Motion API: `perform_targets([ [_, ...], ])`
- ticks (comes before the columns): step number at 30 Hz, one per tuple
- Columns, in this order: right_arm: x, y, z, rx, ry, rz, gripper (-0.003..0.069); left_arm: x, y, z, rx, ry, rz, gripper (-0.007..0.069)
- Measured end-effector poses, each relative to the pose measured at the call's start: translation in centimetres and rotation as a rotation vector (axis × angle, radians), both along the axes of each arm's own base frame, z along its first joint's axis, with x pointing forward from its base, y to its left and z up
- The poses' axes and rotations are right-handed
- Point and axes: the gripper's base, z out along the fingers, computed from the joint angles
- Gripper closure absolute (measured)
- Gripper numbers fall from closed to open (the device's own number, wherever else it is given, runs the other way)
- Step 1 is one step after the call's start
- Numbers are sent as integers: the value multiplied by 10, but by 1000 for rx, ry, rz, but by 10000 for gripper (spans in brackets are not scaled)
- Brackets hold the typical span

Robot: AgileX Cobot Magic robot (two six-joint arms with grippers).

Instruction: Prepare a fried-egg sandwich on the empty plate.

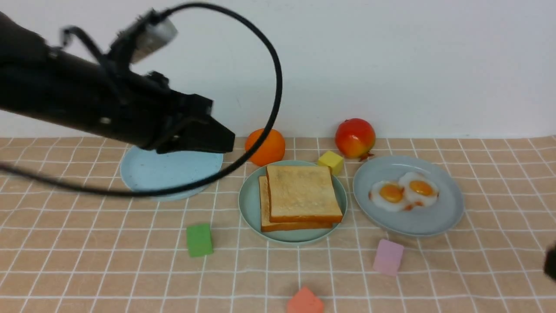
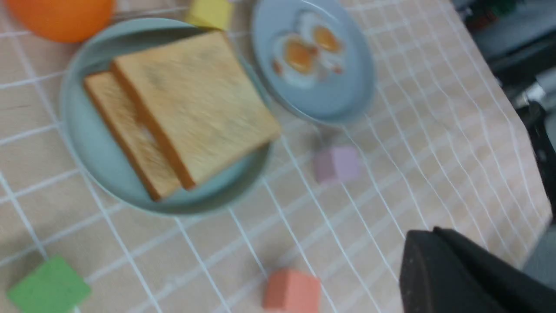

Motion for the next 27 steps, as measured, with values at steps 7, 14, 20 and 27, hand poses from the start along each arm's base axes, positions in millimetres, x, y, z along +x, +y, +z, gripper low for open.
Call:
perform_targets([
  [7,-16,-8,-22,-10,-60,-11,573,-92,12,33,27,24,-150,638],
  [14,-16,-9,-23,-28,-71,-17,567,-172,27,25,-11,4,-92,638],
  [20,-16,-9,-23,-31,-73,-17,559,-220,36,36,-33,-157,-93,638],
  [27,-16,-9,-23,-31,-73,-17,551,-249,42,41,-45,-265,-107,638],
])
